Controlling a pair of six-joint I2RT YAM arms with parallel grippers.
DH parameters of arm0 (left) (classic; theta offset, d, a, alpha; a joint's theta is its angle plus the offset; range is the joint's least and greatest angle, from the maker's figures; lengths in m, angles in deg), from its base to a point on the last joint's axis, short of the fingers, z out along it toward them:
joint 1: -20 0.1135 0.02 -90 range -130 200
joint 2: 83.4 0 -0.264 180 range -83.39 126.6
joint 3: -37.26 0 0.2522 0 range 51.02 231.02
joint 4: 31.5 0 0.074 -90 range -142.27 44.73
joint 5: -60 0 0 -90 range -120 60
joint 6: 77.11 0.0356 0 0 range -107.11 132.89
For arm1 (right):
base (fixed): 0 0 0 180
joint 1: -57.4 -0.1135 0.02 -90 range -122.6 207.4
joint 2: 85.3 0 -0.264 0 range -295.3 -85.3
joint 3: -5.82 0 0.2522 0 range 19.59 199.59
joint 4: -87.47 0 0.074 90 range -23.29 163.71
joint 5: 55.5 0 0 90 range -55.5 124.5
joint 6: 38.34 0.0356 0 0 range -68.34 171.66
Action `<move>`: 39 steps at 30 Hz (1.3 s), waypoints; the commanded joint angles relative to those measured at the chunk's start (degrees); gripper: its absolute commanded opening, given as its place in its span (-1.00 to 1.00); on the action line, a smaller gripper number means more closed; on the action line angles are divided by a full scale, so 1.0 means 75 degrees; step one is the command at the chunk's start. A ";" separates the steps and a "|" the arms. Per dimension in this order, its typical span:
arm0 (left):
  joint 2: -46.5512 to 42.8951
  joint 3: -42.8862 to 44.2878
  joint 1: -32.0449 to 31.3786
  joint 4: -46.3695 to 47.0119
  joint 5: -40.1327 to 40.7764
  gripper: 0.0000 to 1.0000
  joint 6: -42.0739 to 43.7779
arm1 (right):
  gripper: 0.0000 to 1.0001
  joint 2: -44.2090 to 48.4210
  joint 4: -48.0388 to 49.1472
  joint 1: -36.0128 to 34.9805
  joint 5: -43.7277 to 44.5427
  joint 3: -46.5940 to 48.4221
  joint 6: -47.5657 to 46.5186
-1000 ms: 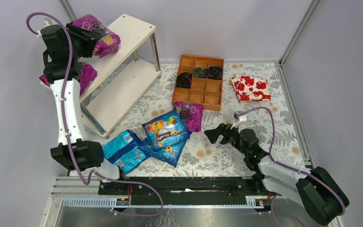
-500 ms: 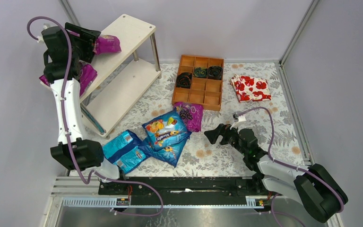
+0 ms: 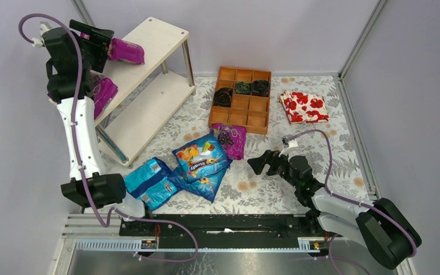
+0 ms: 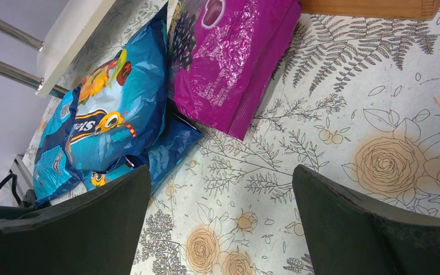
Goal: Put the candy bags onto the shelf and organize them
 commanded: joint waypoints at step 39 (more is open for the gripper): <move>-0.1386 -0.1530 -0.5987 0.0619 0.0494 0.85 0.4138 | 1.00 -0.0348 0.0230 -0.0051 0.0151 0.0299 0.0044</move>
